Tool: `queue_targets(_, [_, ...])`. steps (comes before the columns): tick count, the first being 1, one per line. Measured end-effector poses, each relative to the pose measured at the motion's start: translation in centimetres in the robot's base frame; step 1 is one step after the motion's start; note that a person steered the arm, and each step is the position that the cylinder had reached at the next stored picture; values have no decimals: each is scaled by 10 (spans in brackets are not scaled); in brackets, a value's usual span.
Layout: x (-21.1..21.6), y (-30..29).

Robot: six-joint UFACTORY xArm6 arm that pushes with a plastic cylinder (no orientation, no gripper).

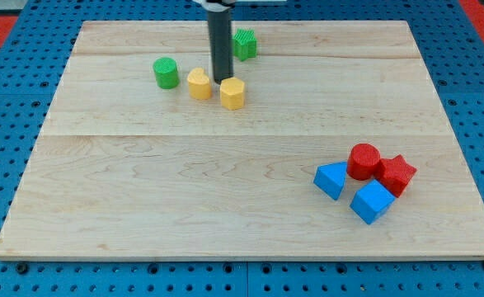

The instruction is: Place the green star at the center of the board

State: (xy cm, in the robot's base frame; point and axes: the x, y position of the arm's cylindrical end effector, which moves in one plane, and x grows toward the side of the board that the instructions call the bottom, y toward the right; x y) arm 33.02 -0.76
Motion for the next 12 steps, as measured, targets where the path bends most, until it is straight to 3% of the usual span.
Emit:
queue_targets(1, [36, 47])
queue_targets(2, [58, 25])
queue_targets(3, [46, -47])
queue_targets(4, [46, 5])
queue_targets(5, [-14, 104])
queue_targets(6, [-109, 112])
queue_targets(7, [-126, 34])
queue_targets(8, [-66, -42])
queue_targets(9, [-21, -35])
queue_targets(10, [-86, -40])
queue_targets(11, [-97, -10])
queue_targets(12, [-5, 6])
